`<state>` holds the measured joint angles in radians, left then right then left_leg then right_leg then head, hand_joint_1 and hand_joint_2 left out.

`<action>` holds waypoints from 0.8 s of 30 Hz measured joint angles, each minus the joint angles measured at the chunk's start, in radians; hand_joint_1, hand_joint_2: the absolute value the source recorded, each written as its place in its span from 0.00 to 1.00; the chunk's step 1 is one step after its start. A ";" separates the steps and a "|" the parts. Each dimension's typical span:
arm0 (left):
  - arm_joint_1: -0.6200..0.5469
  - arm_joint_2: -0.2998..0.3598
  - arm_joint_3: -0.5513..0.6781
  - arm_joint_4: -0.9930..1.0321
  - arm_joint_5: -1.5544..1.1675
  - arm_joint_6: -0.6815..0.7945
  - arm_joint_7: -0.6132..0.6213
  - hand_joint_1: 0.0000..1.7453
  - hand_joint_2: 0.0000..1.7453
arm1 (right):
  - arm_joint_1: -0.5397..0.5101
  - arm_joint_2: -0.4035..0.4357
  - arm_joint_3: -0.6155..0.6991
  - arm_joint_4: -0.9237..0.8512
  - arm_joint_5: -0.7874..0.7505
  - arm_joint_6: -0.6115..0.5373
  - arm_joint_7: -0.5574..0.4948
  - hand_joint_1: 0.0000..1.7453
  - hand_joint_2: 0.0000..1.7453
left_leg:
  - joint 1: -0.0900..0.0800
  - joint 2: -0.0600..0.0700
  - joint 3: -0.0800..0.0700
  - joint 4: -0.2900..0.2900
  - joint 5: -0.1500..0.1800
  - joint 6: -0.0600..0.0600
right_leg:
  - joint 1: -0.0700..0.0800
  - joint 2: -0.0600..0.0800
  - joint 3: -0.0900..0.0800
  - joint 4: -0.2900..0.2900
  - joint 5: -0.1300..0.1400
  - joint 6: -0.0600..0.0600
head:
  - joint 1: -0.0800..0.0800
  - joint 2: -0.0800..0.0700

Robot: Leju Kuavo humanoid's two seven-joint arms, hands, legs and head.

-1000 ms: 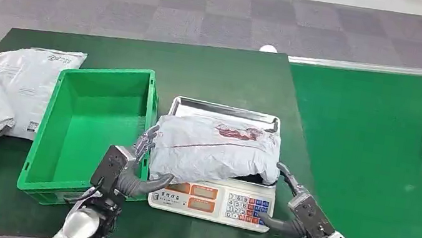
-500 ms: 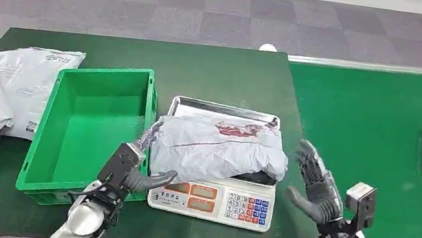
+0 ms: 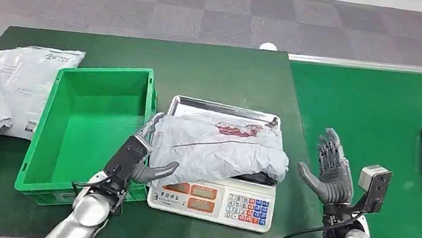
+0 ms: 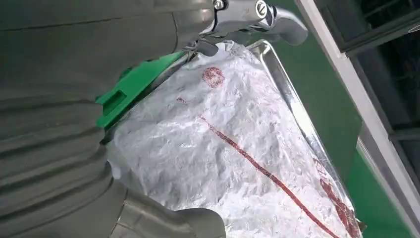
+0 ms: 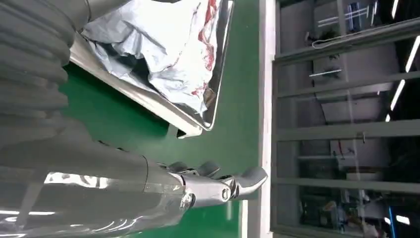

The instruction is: Moved the parcel from conveyor to table for the left to box.

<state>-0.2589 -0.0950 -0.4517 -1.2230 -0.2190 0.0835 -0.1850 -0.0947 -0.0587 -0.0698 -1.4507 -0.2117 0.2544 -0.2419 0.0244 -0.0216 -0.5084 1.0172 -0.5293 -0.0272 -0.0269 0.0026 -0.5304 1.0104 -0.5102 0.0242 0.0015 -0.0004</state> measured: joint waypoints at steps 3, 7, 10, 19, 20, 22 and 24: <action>-0.006 -0.002 0.000 0.016 -0.011 0.008 0.004 0.00 1.00 | -0.009 0.006 -0.004 0.012 0.029 -0.061 0.011 0.00 1.00 | 0.000 0.000 -0.001 0.000 0.000 0.000 | 0.000 0.000 -0.001 0.000 0.000 0.000 | 0.000 0.000; -0.034 -0.005 0.000 0.052 -0.073 0.025 0.034 0.00 1.00 | -0.023 0.010 -0.012 0.018 0.100 -0.237 0.046 0.00 1.00 | 0.000 0.000 -0.001 0.000 0.000 0.000 | 0.000 0.000 -0.001 0.000 0.000 0.000 | 0.000 0.000; -0.093 -0.014 -0.024 0.120 -0.202 0.020 0.069 0.00 1.00 | -0.039 0.010 -0.015 0.022 0.122 -0.287 0.060 0.00 1.00 | 0.000 0.000 -0.001 0.001 0.001 0.000 | 0.000 0.000 -0.001 0.000 0.001 0.000 | 0.000 0.000; -0.331 -0.061 -0.155 0.435 -0.467 -0.068 0.134 0.00 1.00 | -0.160 0.010 -0.015 0.117 0.103 -0.284 0.069 0.00 1.00 | 0.000 -0.001 -0.002 0.001 0.005 0.001 | 0.000 -0.001 -0.001 0.000 0.005 0.000 | 0.000 0.000; -0.344 -0.064 -0.158 0.457 -0.468 -0.068 0.133 0.00 1.00 | -0.166 0.010 -0.015 0.124 0.103 -0.284 0.069 0.00 1.00 | 0.000 -0.001 -0.002 0.001 0.005 0.001 | 0.000 -0.001 -0.001 0.000 0.005 0.000 | 0.000 0.000; -0.362 -0.069 -0.168 0.486 -0.470 -0.068 0.131 0.00 1.00 | -0.171 0.010 -0.015 0.133 0.101 -0.284 0.069 0.00 1.00 | 0.000 -0.001 -0.002 0.001 0.006 0.000 | 0.000 -0.001 -0.001 0.000 0.006 0.000 | 0.000 0.000; -0.378 -0.074 -0.180 0.509 -0.491 -0.068 0.131 0.00 1.00 | -0.174 0.010 -0.015 0.140 0.101 -0.284 0.067 0.00 1.00 | 0.000 -0.001 -0.002 0.001 0.007 0.001 | 0.000 -0.001 -0.001 0.000 0.006 0.000 | 0.000 0.000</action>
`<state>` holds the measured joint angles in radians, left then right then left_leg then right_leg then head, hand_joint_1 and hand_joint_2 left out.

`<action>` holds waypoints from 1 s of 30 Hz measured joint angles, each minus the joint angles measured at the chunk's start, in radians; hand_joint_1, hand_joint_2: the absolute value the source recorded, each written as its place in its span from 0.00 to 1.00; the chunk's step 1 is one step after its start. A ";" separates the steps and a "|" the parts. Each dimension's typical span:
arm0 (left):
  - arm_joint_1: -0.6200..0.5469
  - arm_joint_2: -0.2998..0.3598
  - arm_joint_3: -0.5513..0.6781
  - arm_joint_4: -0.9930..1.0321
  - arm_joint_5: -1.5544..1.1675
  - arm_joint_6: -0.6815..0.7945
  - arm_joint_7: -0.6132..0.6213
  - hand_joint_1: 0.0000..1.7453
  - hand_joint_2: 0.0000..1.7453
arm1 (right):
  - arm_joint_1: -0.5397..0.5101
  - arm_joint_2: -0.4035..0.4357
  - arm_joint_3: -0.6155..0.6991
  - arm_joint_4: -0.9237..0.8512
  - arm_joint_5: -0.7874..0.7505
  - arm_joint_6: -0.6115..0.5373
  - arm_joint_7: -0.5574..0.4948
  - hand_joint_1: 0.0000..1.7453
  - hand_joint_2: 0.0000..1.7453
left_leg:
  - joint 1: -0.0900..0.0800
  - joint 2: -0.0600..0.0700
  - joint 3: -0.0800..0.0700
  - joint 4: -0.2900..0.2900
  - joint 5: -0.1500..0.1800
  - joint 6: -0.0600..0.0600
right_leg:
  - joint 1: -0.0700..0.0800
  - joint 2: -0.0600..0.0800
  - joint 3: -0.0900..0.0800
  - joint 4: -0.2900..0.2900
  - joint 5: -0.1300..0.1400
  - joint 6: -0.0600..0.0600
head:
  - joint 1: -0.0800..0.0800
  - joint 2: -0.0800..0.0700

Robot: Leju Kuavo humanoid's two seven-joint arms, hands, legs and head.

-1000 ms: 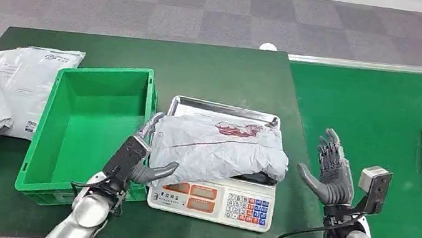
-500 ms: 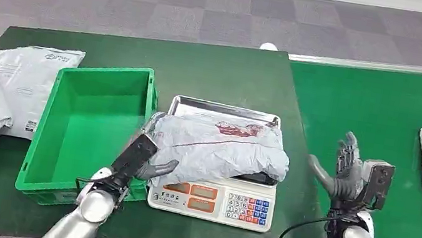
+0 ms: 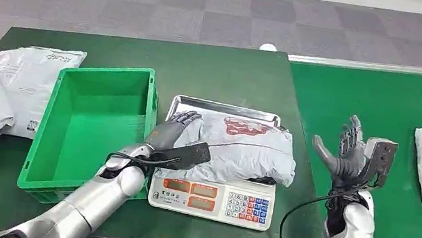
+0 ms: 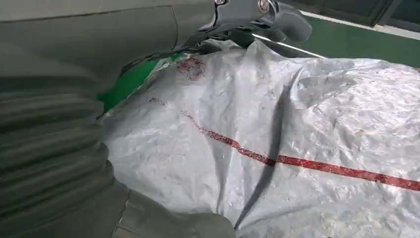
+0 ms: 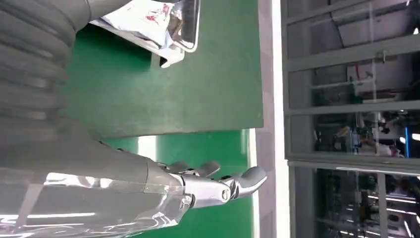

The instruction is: Moved the parcel from conveyor to table for the left to box.

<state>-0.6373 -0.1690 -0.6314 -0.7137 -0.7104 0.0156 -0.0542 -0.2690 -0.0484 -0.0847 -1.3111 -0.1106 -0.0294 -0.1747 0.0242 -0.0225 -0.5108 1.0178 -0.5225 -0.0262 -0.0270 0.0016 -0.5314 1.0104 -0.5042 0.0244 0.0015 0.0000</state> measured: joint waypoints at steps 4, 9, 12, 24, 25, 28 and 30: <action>-0.069 -0.013 -0.060 0.074 -0.127 -0.065 -0.006 0.00 1.00 | -0.023 0.000 0.001 0.015 0.003 0.018 -0.012 0.00 1.00 | 0.000 0.000 0.000 0.000 0.001 0.000 | 0.000 -0.001 0.000 0.000 0.002 0.000 | 0.000 0.000; -0.156 -0.039 -0.166 0.184 -0.252 -0.145 0.013 1.00 1.00 | -0.056 0.000 0.024 0.029 0.003 0.038 -0.021 0.00 1.00 | 0.000 0.000 -0.003 0.000 0.001 0.000 | 0.000 0.000 0.006 0.000 0.002 0.000 | 0.000 0.000; -0.173 -0.045 -0.198 0.226 -0.267 -0.151 -0.012 1.00 1.00 | -0.067 0.000 0.043 0.031 0.000 0.038 -0.022 0.00 1.00 | 0.000 0.000 -0.002 -0.001 0.001 0.000 | 0.000 0.000 0.007 0.000 0.002 0.000 | 0.000 0.000; -0.190 -0.045 -0.212 0.250 -0.259 -0.192 -0.187 1.00 1.00 | -0.068 -0.004 0.062 0.057 -0.057 0.063 -0.026 0.00 1.00 | 0.000 0.000 0.005 -0.001 0.003 0.000 | 0.000 0.000 0.006 0.000 0.003 0.000 | 0.000 0.000; -0.197 -0.044 -0.216 0.249 -0.259 -0.214 -0.208 1.00 1.00 | -0.068 -0.005 0.064 0.059 -0.058 0.064 -0.026 0.00 1.00 | 0.000 -0.001 0.005 -0.001 0.003 0.000 | 0.000 0.000 0.005 0.000 0.003 0.000 | 0.000 0.000; -0.208 -0.041 -0.225 0.239 -0.260 -0.274 -0.250 1.00 1.00 | -0.068 -0.006 0.066 0.062 -0.061 0.065 -0.026 0.00 1.00 | 0.000 -0.001 0.004 -0.001 0.003 0.000 | 0.000 -0.001 0.005 0.000 0.003 0.000 | 0.000 0.000; -0.213 -0.039 -0.228 0.232 -0.259 -0.296 -0.263 1.00 1.00 | -0.067 -0.007 0.066 0.063 -0.062 0.066 -0.025 0.00 1.00 | 0.000 -0.001 0.004 -0.001 0.003 0.000 | 0.000 -0.001 0.005 0.000 0.003 0.000 | 0.000 0.000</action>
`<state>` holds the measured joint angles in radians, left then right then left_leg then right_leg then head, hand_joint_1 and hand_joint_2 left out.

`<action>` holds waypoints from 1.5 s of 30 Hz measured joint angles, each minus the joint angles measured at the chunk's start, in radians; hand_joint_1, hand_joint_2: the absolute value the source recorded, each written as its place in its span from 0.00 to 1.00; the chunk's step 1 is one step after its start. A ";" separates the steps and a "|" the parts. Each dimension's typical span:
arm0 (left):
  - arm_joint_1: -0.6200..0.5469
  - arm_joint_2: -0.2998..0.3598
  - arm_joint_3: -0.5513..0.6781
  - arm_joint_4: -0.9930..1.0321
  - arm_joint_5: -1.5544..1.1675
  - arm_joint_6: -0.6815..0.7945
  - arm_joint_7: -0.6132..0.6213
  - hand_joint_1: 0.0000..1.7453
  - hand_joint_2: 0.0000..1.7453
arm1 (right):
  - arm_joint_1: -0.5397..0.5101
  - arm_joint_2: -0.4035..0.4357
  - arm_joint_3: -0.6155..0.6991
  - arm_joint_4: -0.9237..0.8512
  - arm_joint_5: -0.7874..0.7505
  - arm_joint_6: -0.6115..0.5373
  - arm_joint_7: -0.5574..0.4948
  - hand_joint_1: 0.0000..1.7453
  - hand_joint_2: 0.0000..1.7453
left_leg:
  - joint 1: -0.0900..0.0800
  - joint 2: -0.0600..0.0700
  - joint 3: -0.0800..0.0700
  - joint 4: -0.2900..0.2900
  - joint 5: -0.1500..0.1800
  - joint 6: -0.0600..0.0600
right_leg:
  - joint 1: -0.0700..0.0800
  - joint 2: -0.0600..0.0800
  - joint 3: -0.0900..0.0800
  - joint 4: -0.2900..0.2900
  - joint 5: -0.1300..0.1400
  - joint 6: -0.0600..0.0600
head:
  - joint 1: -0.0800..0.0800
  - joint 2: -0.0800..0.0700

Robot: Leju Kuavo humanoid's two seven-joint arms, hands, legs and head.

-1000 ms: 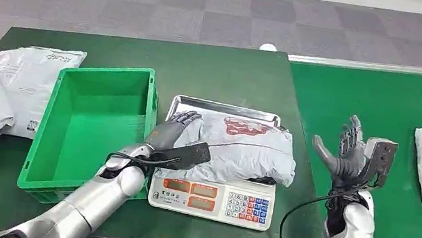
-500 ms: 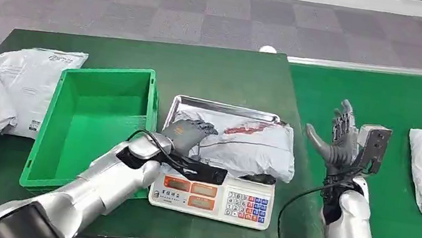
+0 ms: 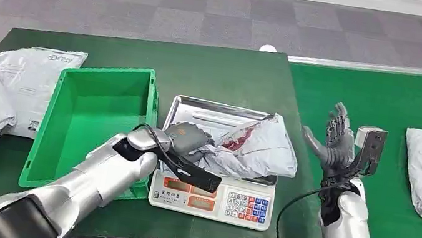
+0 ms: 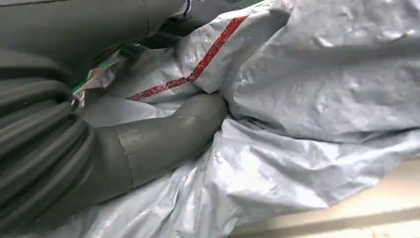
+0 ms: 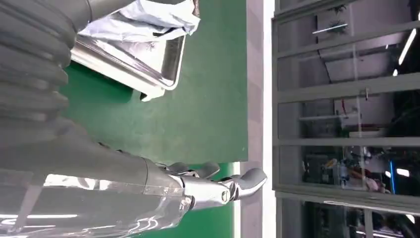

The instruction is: Moved the parcel from conveyor to table for the left to box.

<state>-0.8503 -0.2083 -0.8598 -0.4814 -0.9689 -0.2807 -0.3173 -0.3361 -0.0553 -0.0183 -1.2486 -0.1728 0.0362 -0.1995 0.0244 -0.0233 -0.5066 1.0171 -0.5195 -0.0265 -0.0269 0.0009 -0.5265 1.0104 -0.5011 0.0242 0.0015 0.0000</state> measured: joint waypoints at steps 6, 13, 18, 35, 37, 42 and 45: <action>-0.005 0.007 -0.020 -0.014 0.006 -0.008 -0.016 1.00 1.00 | 0.008 -0.002 0.000 0.000 -0.005 0.005 0.002 0.00 1.00 | 0.000 0.000 0.000 0.000 0.000 0.000 | 0.000 0.000 0.000 0.000 0.000 0.000 | 0.000 0.000; 0.027 0.056 -0.020 -0.172 0.079 -0.014 -0.040 1.00 1.00 | 0.059 -0.005 -0.002 -0.021 -0.031 0.006 0.009 0.00 1.00 | 0.000 0.000 -0.002 0.000 0.000 0.000 | 0.000 0.000 -0.003 0.000 0.000 0.000 | 0.000 0.000; 0.077 0.121 -0.020 -0.407 0.122 -0.089 -0.005 1.00 1.00 | 0.113 -0.005 -0.015 -0.058 -0.038 0.008 0.011 0.00 1.00 | 0.000 0.001 -0.009 0.000 0.000 0.000 | 0.000 0.001 -0.010 0.000 0.000 0.000 | 0.000 0.000; 0.130 0.224 -0.008 -0.709 0.022 0.040 0.085 1.00 1.00 | 0.160 -0.005 -0.026 -0.121 -0.024 0.020 0.013 0.00 1.00 | 0.000 0.001 -0.011 0.000 0.000 0.000 | 0.000 0.002 -0.013 0.001 0.000 0.000 | 0.000 0.000; 0.149 0.243 0.021 -0.754 -0.025 0.111 0.109 1.00 1.00 | 0.165 -0.005 -0.026 -0.139 -0.013 0.024 0.014 0.00 1.00 | 0.000 0.002 -0.012 0.000 0.000 0.000 | 0.000 0.002 -0.013 0.001 0.000 0.000 | 0.000 0.000; 0.195 0.280 0.122 -0.829 -0.157 0.276 0.202 1.00 1.00 | 0.164 -0.005 -0.024 -0.159 0.014 0.021 0.017 0.00 1.00 | 0.000 0.001 -0.012 0.000 0.001 -0.001 | 0.000 0.001 -0.014 0.001 0.000 0.000 | 0.000 0.000; 0.242 0.291 0.216 -0.830 -0.237 0.368 0.321 1.00 1.00 | 0.167 -0.005 -0.024 -0.173 0.026 0.016 0.018 0.00 1.00 | 0.000 0.003 -0.012 0.000 0.001 -0.001 | 0.000 0.002 -0.014 0.001 0.001 -0.001 | 0.000 0.000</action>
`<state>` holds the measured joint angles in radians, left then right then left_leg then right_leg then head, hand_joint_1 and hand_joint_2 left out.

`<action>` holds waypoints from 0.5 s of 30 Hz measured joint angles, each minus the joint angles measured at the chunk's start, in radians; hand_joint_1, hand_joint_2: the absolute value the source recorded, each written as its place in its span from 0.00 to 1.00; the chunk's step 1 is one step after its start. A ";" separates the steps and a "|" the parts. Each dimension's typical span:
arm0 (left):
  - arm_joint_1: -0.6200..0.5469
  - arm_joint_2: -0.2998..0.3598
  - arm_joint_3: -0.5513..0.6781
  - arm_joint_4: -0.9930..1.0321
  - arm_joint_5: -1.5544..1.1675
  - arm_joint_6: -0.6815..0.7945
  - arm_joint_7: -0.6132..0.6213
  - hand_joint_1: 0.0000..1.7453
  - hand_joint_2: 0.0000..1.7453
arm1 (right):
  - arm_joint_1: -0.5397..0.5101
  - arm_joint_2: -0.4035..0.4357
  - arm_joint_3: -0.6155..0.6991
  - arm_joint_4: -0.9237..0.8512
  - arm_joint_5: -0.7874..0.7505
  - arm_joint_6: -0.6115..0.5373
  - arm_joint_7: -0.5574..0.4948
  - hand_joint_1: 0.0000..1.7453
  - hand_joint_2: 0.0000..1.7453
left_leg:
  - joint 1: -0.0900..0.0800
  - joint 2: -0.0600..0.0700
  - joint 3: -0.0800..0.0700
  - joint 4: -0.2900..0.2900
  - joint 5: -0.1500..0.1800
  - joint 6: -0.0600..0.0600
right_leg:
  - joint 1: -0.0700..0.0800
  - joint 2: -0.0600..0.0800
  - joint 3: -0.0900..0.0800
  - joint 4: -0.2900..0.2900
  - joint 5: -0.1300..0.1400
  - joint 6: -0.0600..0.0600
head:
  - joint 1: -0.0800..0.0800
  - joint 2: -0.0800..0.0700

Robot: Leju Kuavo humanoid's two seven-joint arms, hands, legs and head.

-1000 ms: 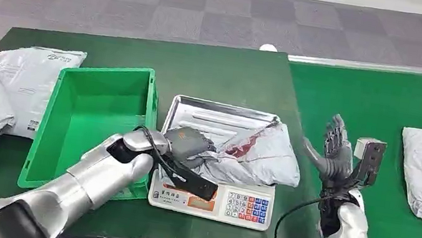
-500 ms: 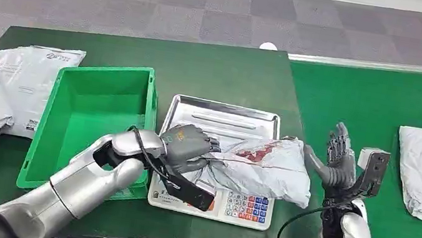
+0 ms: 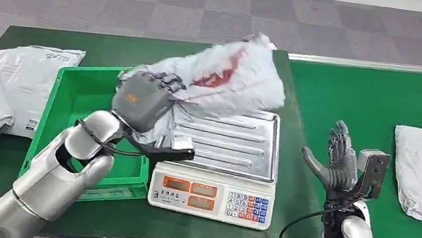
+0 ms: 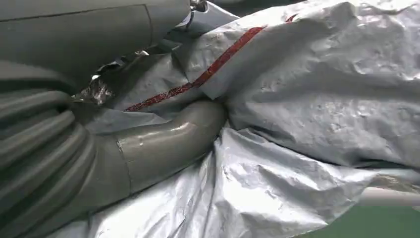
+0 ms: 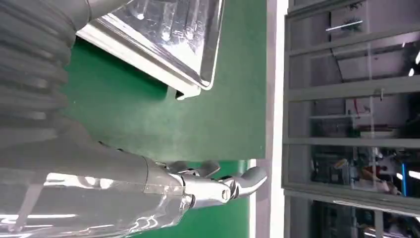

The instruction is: Moved the parcel from conveyor to table for the left to box.

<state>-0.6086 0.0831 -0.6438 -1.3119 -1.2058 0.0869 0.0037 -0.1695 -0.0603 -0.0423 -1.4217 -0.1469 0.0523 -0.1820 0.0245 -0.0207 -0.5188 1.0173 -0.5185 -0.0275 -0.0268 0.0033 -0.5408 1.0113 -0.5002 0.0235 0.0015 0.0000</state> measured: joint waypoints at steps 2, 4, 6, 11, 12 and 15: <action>0.032 0.005 0.061 -0.001 -0.022 0.026 0.019 1.00 1.00 | 0.006 0.000 0.000 -0.010 0.010 -0.009 0.005 0.00 1.00 | 0.000 0.000 0.000 0.000 0.000 0.000 | 0.000 0.000 0.000 0.000 0.000 0.000 | 0.000 0.000; 0.071 0.006 0.129 -0.010 -0.046 0.061 0.047 1.00 1.00 | 0.021 0.001 -0.001 -0.032 0.020 -0.022 0.018 0.00 1.00 | 0.000 -0.001 0.000 0.000 0.000 0.000 | 0.000 -0.001 0.000 0.000 0.000 0.000 | 0.000 0.000; 0.108 0.007 0.192 -0.024 -0.079 0.071 0.103 1.00 1.00 | 0.043 0.002 -0.005 -0.061 0.032 -0.038 0.029 0.00 1.00 | 0.000 0.000 0.000 0.000 0.000 0.000 | 0.000 0.000 -0.001 0.000 0.000 0.000 | 0.000 0.000; 0.258 0.019 0.332 -0.110 -0.105 0.072 0.219 1.00 1.00 | 0.110 0.006 -0.035 -0.146 0.049 -0.051 0.048 0.00 1.00 | 0.000 0.001 -0.002 -0.001 -0.001 0.000 | 0.000 0.001 -0.003 0.000 0.000 0.000 | 0.000 0.000; 0.299 0.023 0.354 -0.132 -0.105 0.084 0.231 1.00 1.00 | 0.125 0.006 -0.043 -0.160 0.049 -0.052 0.049 0.00 1.00 | 0.000 0.001 -0.002 -0.001 -0.001 0.000 | 0.000 0.001 -0.003 0.000 -0.001 0.000 | 0.000 0.000; 0.418 0.025 0.417 -0.205 -0.104 0.115 0.243 1.00 1.00 | 0.165 0.006 -0.067 -0.201 0.049 -0.053 0.052 0.00 1.00 | 0.000 0.001 -0.004 -0.001 -0.001 0.000 | 0.000 0.001 -0.005 0.000 -0.001 0.000 | 0.000 0.000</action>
<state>-0.1906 0.1079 -0.2263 -1.5170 -1.3100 0.2014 0.2464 -0.0042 -0.0538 -0.1094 -1.6231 -0.0977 -0.0004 -0.1301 0.0245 -0.0195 -0.5229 1.0164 -0.5193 -0.0277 -0.0269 0.0042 -0.5460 1.0112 -0.5012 0.0235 0.0015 0.0000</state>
